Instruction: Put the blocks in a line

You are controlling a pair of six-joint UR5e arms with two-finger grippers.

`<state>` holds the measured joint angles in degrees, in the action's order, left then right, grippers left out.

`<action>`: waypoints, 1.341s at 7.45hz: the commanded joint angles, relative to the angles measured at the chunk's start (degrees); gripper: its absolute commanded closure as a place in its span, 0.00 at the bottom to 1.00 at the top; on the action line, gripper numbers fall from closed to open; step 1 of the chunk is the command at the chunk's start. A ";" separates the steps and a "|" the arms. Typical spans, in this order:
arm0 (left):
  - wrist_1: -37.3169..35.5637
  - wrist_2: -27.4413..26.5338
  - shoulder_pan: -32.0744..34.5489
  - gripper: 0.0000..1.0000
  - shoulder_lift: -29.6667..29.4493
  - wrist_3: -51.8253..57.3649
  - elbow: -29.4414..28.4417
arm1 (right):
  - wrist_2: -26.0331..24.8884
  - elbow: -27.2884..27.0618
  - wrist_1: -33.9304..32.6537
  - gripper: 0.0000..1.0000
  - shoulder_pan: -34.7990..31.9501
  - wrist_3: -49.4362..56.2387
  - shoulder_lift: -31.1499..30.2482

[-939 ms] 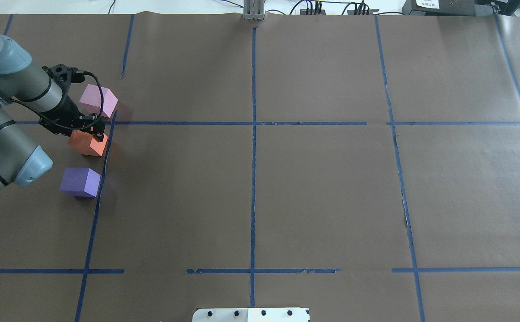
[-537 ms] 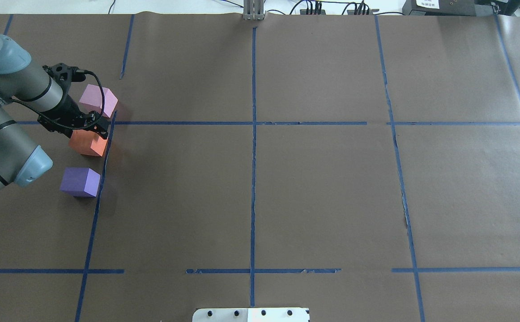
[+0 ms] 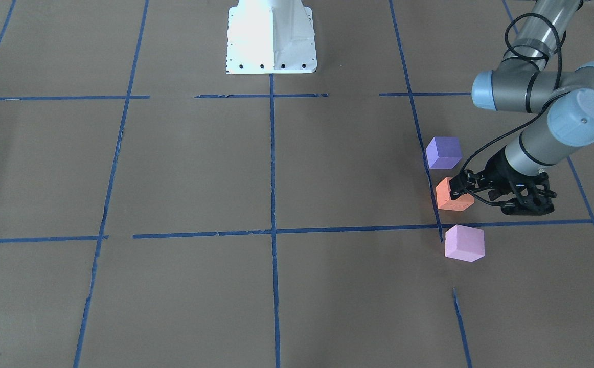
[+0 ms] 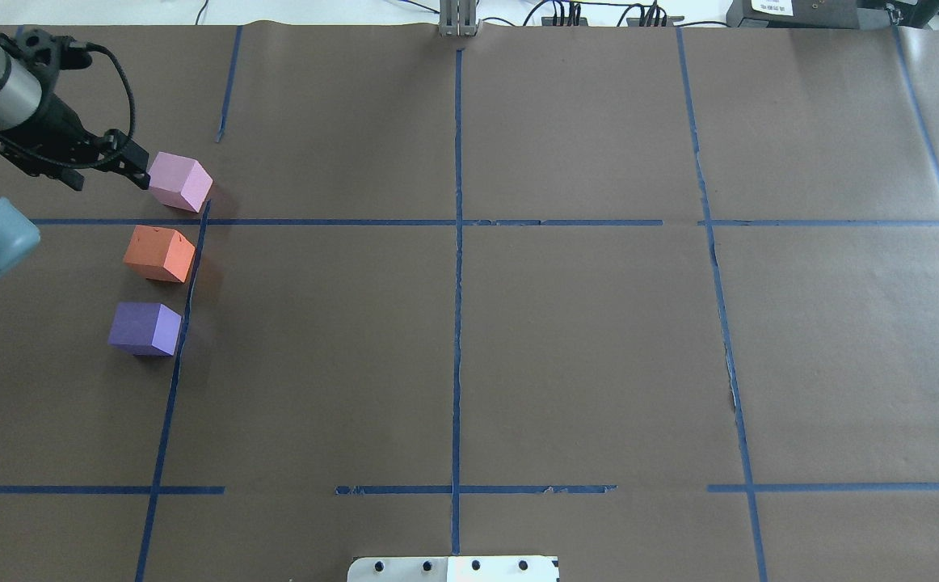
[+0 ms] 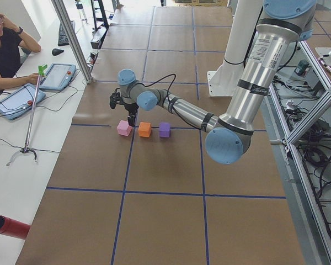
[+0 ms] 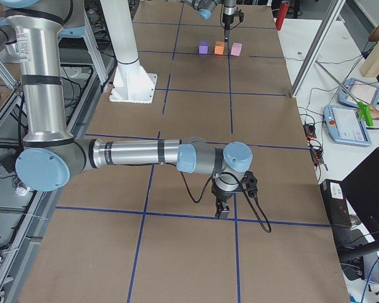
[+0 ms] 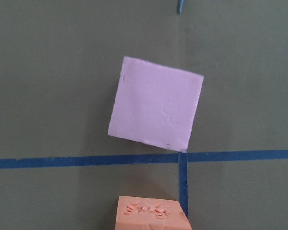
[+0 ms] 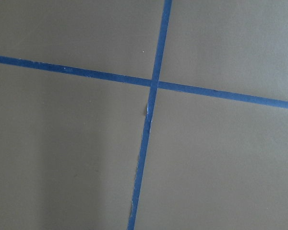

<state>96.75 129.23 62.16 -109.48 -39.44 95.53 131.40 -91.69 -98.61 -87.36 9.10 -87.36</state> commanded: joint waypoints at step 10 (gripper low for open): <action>-8.25 2.69 33.38 0.00 19.22 60.09 -8.95 | 0.00 0.02 0.00 0.00 0.00 -0.05 0.00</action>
<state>87.53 131.93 95.57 -90.60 20.72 88.01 131.40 -91.67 -98.61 -87.37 9.05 -87.36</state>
